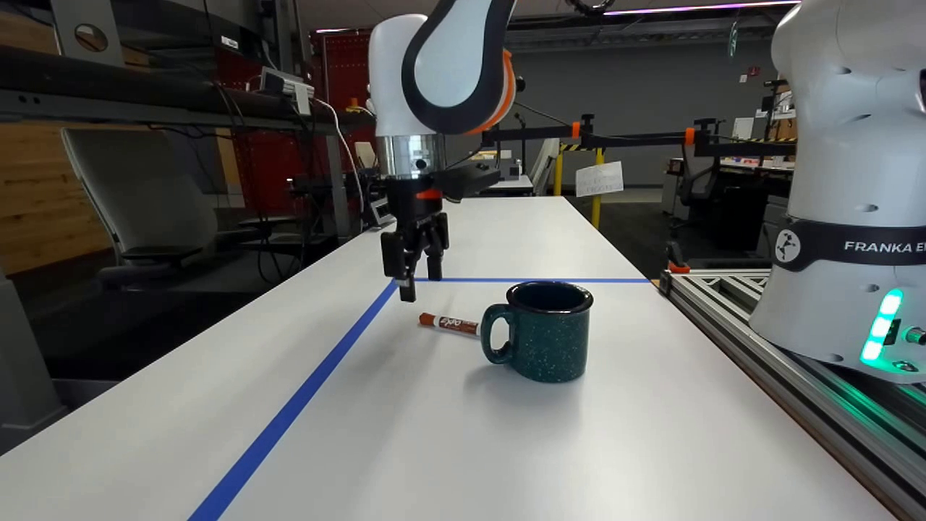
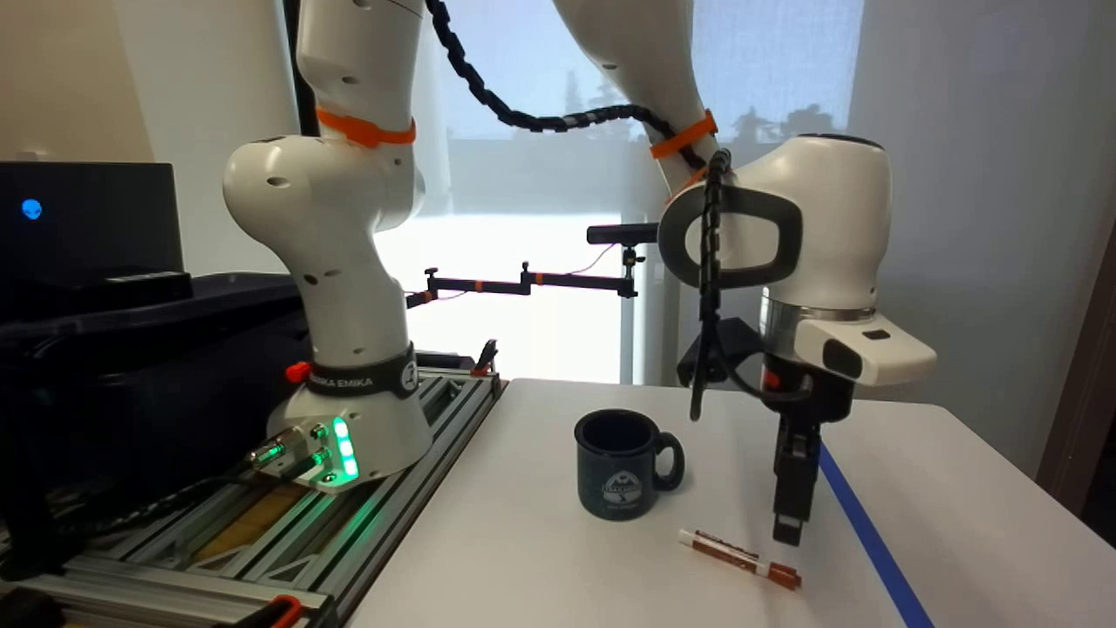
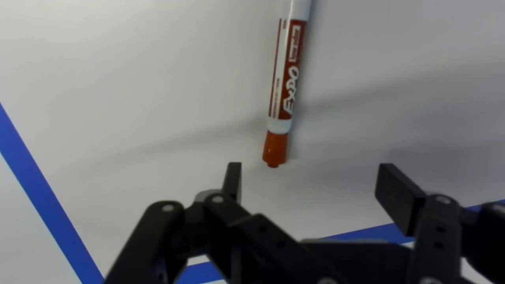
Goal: Put the marker on the table
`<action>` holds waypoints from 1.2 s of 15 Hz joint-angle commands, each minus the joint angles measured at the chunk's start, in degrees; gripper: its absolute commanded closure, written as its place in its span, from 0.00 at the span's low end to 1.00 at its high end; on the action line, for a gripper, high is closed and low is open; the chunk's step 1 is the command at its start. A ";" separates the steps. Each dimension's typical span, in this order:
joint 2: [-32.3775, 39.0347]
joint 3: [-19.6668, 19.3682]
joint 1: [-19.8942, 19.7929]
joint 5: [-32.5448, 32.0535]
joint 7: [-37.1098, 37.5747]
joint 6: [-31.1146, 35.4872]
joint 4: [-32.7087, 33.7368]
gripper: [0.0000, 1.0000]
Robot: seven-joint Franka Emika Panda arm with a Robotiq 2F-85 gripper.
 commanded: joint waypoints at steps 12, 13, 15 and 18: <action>-39.00 3.03 0.56 3.10 -16.08 -22.44 -15.88 0.00; -40.80 2.78 0.57 2.93 -18.15 -19.90 -18.03 0.00; -36.31 3.59 0.16 2.41 -15.94 -21.54 -14.25 0.00; -36.94 3.55 0.05 2.46 -16.37 -20.78 -15.24 0.00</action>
